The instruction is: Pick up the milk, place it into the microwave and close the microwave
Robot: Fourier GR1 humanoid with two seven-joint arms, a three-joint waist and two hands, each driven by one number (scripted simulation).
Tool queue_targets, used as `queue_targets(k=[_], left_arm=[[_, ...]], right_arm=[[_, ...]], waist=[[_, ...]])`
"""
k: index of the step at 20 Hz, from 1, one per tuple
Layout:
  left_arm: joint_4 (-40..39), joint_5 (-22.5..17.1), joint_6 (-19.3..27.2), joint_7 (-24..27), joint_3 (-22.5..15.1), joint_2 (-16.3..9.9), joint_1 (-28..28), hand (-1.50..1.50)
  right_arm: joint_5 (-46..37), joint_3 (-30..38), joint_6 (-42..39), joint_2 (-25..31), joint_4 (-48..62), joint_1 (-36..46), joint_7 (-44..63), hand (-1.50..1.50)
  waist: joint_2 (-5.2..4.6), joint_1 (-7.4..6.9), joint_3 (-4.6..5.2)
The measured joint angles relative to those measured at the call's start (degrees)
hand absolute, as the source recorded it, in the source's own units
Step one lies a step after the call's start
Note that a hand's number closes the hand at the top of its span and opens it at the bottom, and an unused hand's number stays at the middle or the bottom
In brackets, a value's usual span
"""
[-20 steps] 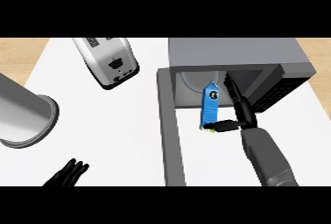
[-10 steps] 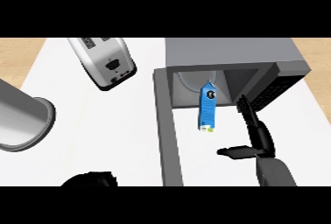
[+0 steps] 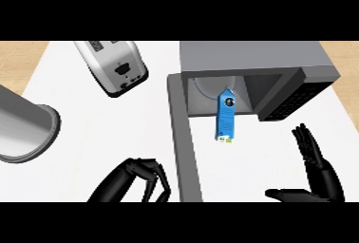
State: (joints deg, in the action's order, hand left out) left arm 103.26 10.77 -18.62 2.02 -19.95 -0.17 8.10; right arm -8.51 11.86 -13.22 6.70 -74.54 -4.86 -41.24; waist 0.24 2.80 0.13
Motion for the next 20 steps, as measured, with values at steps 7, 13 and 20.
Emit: queue_targets(k=[7,13,20], left_arm=[[-18.4,1.9,3.2,2.4,-6.3,0.0,-13.3,1.50],[-33.9,-4.5,12.1,8.3,-17.0,-0.1,-23.3,1.50],[-42.8,-13.9,27.2,9.7,-29.3,-0.2,-31.1,1.50]], right_arm=[[3.5,2.2,-2.7,2.0,-10.2,-7.8,1.7,-1.50],[7.9,3.3,-7.3,3.2,-16.8,-12.4,1.5,-1.50],[13.1,5.0,-11.3,6.0,-22.1,-11.9,3.5,-1.50]], waist=[[-0.23,-0.56,-0.05],[-0.48,0.43,-0.01],[-0.84,2.56,0.06]])
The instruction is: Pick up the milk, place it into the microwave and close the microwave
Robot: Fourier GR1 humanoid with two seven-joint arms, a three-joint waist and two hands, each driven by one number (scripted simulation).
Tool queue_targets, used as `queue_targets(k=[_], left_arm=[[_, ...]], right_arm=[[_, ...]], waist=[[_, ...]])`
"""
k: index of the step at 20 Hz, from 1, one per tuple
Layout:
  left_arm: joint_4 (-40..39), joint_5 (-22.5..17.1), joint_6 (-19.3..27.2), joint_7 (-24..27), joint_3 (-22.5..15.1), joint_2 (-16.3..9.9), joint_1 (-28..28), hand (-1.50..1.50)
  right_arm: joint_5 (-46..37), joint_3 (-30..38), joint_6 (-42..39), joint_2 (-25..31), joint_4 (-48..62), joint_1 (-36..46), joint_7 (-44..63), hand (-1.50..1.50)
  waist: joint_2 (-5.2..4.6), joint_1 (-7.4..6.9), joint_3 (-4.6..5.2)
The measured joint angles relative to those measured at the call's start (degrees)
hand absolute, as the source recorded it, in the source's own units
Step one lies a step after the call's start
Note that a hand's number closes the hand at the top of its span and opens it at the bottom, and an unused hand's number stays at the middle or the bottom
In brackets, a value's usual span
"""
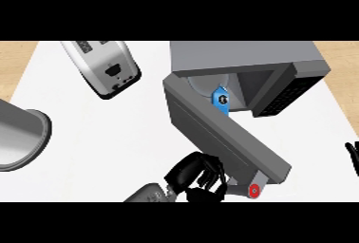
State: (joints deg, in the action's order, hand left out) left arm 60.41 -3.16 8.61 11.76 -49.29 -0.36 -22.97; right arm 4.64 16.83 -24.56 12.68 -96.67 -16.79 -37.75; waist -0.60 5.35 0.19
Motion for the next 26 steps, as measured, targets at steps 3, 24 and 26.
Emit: queue_targets(k=[3,24,26], left_arm=[[-0.8,-3.6,6.0,-1.3,-3.0,0.0,-2.6,1.50],[-3.4,-27.4,23.4,8.3,0.1,0.0,-14.9,1.50],[-4.5,-29.5,23.8,8.3,0.8,0.2,-16.1,1.50]], right_arm=[[1.3,0.8,-0.4,1.3,-2.1,0.9,0.7,-1.50],[11.6,-0.3,-6.8,7.7,-9.9,5.9,9.9,-1.50],[12.4,-0.1,-7.2,8.5,-10.1,6.3,10.8,-1.50]], waist=[[-0.17,1.08,0.03],[-2.60,8.68,0.38],[-2.77,9.24,0.35]])
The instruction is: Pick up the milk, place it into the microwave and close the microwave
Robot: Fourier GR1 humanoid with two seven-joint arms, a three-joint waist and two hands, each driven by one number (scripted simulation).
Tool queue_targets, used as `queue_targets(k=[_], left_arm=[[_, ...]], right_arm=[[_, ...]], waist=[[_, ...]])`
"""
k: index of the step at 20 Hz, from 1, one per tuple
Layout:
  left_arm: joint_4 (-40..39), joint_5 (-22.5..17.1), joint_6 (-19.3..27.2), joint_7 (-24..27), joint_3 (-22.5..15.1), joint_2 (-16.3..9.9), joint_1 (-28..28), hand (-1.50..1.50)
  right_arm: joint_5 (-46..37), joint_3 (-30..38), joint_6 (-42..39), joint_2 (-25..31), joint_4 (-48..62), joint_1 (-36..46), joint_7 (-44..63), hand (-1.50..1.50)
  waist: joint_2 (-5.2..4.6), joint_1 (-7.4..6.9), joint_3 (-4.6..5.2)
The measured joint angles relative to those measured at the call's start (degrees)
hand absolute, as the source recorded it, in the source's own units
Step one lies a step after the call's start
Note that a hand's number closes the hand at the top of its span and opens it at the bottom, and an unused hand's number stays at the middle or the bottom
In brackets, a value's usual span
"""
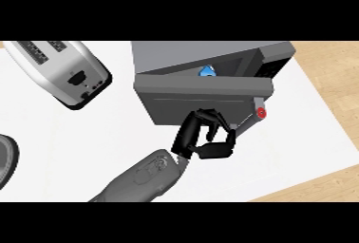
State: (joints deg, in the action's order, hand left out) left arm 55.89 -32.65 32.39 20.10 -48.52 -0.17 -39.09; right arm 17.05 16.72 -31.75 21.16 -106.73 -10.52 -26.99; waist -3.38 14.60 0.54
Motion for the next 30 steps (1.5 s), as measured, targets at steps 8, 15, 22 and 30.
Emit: queue_targets(k=[8,15,22,30], left_arm=[[-5.2,-6.5,-0.5,1.2,2.0,0.2,-5.1,1.50],[-8.0,-11.3,-1.9,3.9,2.9,0.2,-7.5,1.50],[-8.6,-14.5,-1.8,7.4,2.4,0.2,-7.6,1.50],[-9.4,-17.3,-2.1,10.4,1.4,0.2,-8.1,1.50]], right_arm=[[2.7,1.4,-0.5,2.8,-0.4,2.1,3.0,-1.50],[5.4,2.7,-0.5,4.7,0.3,4.3,5.2,-1.50],[7.5,4.1,-0.7,6.9,1.4,6.3,6.6,-1.50],[9.1,6.1,-0.6,9.6,3.2,8.8,8.1,-1.50]], waist=[[-0.75,1.36,-0.03],[-1.30,1.75,-0.03],[-1.30,2.20,-0.20],[-1.40,2.22,-0.31]])
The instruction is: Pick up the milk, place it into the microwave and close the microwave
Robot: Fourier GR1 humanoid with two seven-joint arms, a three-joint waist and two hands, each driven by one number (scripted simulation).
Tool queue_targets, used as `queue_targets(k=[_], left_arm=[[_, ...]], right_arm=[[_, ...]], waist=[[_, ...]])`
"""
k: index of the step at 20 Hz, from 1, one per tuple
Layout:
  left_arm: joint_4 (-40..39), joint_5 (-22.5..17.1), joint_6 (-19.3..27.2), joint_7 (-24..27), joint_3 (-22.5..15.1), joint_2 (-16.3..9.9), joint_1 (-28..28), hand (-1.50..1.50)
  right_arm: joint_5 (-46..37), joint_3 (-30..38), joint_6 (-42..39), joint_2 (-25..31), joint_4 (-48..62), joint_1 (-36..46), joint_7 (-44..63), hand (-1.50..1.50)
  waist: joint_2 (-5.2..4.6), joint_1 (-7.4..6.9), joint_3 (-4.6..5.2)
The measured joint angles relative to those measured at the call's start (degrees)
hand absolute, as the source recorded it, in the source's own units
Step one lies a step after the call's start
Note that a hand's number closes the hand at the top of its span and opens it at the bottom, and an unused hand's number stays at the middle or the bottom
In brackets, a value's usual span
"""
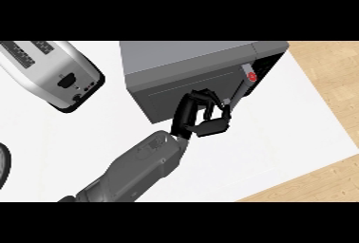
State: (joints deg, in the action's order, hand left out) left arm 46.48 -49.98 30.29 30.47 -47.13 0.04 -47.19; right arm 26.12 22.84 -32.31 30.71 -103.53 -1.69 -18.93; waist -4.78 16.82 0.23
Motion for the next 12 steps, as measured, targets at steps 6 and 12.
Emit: queue_targets(k=[6,12], left_arm=[[-0.5,-2.0,-0.1,2.0,-0.7,0.0,-0.4,1.50],[-1.1,-3.6,-0.3,4.1,-1.3,0.0,-0.7,1.50]], right_arm=[[0.7,1.6,-0.1,2.1,1.8,1.8,0.6,-1.50],[1.2,3.0,-0.4,4.1,3.4,3.4,0.8,-1.50]], waist=[[-0.12,0.03,-0.10],[-0.18,0.18,-0.15]])
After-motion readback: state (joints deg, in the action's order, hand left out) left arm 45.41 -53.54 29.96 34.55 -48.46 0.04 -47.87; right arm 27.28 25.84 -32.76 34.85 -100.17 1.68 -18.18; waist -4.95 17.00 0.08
